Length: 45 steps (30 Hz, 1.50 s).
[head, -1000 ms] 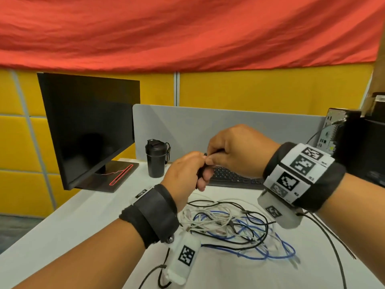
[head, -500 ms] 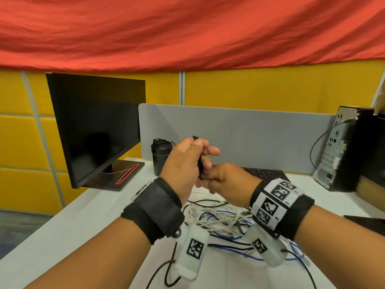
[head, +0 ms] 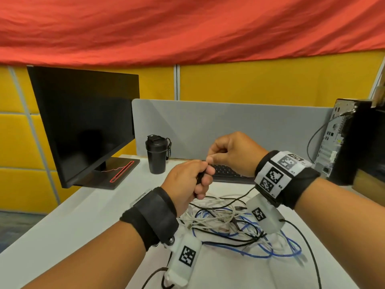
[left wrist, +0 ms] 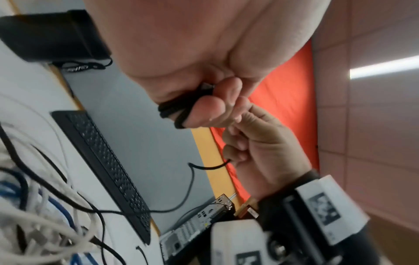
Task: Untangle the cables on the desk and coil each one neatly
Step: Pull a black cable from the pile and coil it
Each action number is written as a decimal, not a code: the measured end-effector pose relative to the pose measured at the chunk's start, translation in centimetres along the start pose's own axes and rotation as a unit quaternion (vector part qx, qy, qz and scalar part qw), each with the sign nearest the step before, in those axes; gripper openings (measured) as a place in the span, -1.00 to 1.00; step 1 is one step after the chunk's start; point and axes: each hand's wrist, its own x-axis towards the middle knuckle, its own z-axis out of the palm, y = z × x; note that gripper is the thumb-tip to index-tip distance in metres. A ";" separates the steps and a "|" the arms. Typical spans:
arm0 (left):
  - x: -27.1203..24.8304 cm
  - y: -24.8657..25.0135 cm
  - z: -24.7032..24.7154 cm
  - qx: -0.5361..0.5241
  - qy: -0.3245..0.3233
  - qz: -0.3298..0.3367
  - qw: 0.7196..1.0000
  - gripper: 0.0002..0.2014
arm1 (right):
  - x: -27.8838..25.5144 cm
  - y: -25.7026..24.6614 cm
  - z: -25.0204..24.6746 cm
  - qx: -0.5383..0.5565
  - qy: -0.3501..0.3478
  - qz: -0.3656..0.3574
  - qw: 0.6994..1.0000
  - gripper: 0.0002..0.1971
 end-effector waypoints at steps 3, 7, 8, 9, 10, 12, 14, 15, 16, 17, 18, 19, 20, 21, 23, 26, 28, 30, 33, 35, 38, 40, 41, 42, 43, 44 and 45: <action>-0.7 0.5 0.3 -0.059 -0.014 -0.008 0.998 -0.74 | 0.3 1.6 0.8 0.082 0.009 0.013 0.997 -0.93; -2.4 1.9 1.3 -0.063 -0.047 0.017 0.997 -0.73 | 0.6 3.5 2.0 0.155 0.036 0.050 0.986 -0.90; -2.9 2.3 1.6 -0.060 -0.057 0.028 0.996 -0.72 | 0.7 3.8 2.3 0.173 0.043 0.050 0.983 -0.89; -3.4 2.9 1.9 -0.059 -0.069 0.043 0.995 -0.72 | 0.9 4.0 2.6 0.187 0.050 0.046 0.980 -0.87; -3.9 3.5 2.2 -0.057 -0.082 0.059 0.993 -0.71 | 1.1 4.1 2.8 0.195 0.056 0.043 0.978 -0.82; -4.9 5.1 2.7 -0.054 -0.112 0.097 0.987 -0.74 | 1.3 4.4 3.0 0.192 0.065 0.046 0.978 -0.69; -5.4 6.5 3.0 -0.055 -0.132 0.138 0.980 -0.74 | 1.6 4.9 3.5 0.180 0.073 0.063 0.979 -0.64; -5.4 7.2 3.1 -0.064 -0.134 0.162 0.976 -0.74 | 1.6 5.0 3.7 0.167 0.074 0.068 0.981 -0.64; -5.1 7.9 3.1 -0.079 -0.128 0.189 0.970 -0.75 | 1.5 4.9 4.0 0.147 0.068 0.065 0.985 -0.66; -4.6 8.6 3.1 -0.090 -0.112 0.219 0.965 -0.75 | 1.5 4.6 4.3 0.123 0.049 0.058 0.989 -0.70; -3.8 9.3 2.8 -0.087 -0.084 0.253 0.960 -0.76 | 1.6 4.1 4.6 0.100 0.020 0.049 0.994 -0.76; -2.9 9.9 2.4 -0.064 -0.048 0.286 0.955 -0.77 | 1.5 3.6 4.8 0.082 -0.014 0.038 0.996 -0.82; -1.9 10.5 2.0 -0.018 -0.006 0.315 0.949 -0.78 | 1.4 3.2 5.0 0.072 -0.045 0.023 0.996 -0.86; -0.9 10.9 1.4 0.048 0.040 0.333 0.941 -0.78 | 1.3 2.7 5.1 0.067 -0.072 0.009 0.995 -0.87; 0.9 11.4 -0.2 0.235 0.126 0.340 0.902 -0.78 | 0.7 1.7 4.9 0.072 -0.101 -0.018 0.992 -0.87; 2.7 10.7 -2.8 0.591 0.152 0.261 0.748 -0.78 | 0.3 0.3 3.6 0.128 -0.088 -0.033 0.987 -0.85; 2.7 9.7 -4.0 0.733 0.124 0.172 0.647 -0.82 | 0.6 -0.1 2.1 0.090 -0.034 -0.044 0.994 -0.85; 2.0 8.9 -4.5 0.759 0.075 0.128 0.633 -0.78 | 1.2 -0.1 0.9 0.024 0.016 -0.052 0.998 -0.87; 0.5 8.5 -4.1 0.670 0.018 0.110 0.733 -0.67 | 2.3 -0.1 -0.3 -0.027 0.047 -0.062 0.997 -0.89; -0.4 9.1 -3.4 0.654 0.010 0.107 0.749 -0.69 | 3.0 0.0 -0.7 -0.034 0.074 -0.077 0.994 -0.89; -1.0 10.8 -2.5 0.588 0.035 0.134 0.797 -0.79 | 3.2 0.8 -0.1 0.032 0.110 -0.063 0.991 -0.85; -1.5 11.7 -2.1 0.466 0.045 0.137 0.873 -0.80 | 2.9 1.4 0.8 0.065 0.068 -0.032 0.995 -0.80; -1.7 12.0 -1.8 0.403 0.037 0.134 0.905 -0.81 | 2.8 1.5 1.0 0.069 0.066 -0.029 0.995 -0.79; -2.0 12.2 -1.6 0.342 0.023 0.136 0.929 -0.82 | 2.8 1.6 1.0 0.071 0.088 -0.039 0.993 -0.78; -2.2 12.4 -1.4 0.279 0.007 0.146 0.949 -0.81 | 2.9 1.6 0.9 0.073 0.108 -0.051 0.990 -0.78; -2.4 12.6 -1.2 0.213 -0.008 0.157 0.964 -0.80 | 2.9 1.5 0.7 0.069 0.103 -0.053 0.991 -0.78; -2.6 12.8 -1.0 0.151 -0.024 0.164 0.975 -0.79 | 2.8 1.5 0.7 0.052 0.071 -0.039 0.995 -0.78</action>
